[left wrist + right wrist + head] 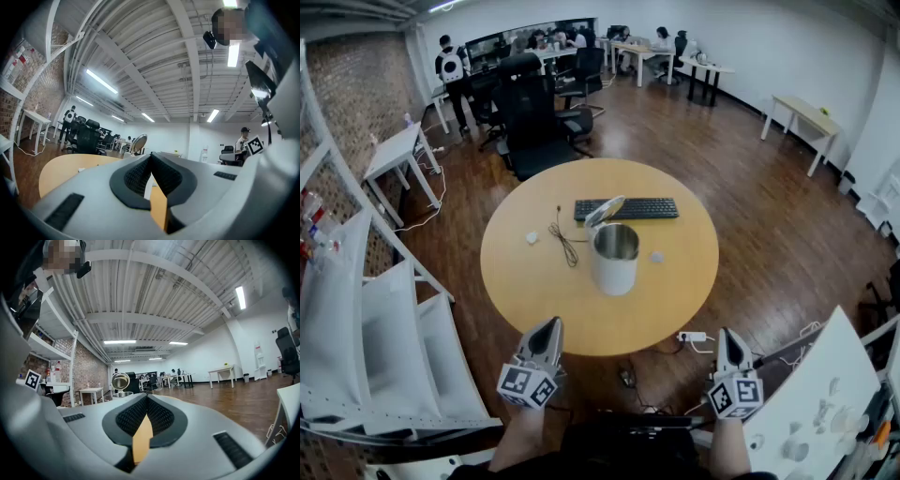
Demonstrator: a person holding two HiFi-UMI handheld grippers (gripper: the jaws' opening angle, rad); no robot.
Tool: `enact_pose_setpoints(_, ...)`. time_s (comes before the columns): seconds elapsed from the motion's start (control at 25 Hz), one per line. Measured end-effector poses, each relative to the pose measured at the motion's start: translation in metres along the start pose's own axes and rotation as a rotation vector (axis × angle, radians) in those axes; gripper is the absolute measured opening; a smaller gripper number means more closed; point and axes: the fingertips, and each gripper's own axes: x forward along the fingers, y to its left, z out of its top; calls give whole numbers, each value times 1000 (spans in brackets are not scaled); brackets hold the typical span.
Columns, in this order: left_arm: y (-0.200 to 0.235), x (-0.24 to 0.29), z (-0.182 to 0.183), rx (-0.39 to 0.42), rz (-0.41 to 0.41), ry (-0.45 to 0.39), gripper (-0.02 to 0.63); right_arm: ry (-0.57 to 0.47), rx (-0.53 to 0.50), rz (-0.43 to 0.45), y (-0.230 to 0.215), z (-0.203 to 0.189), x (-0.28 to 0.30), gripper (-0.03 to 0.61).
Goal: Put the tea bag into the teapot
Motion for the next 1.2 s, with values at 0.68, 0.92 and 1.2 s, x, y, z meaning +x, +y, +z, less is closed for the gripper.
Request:
enact_pose_setpoints(0.68, 25, 32, -5, 3, 13, 6, 2, 31, -45, 18, 5, 8, 51, 8)
enact_pose_setpoints(0.92, 30, 58, -6, 5, 56, -10, 2, 44, -72, 73, -3, 12, 97, 8)
enact_pose_setpoints(1.2, 47, 92, 5, 13, 141, -41, 2, 46, -80, 139, -28, 21, 157, 8)
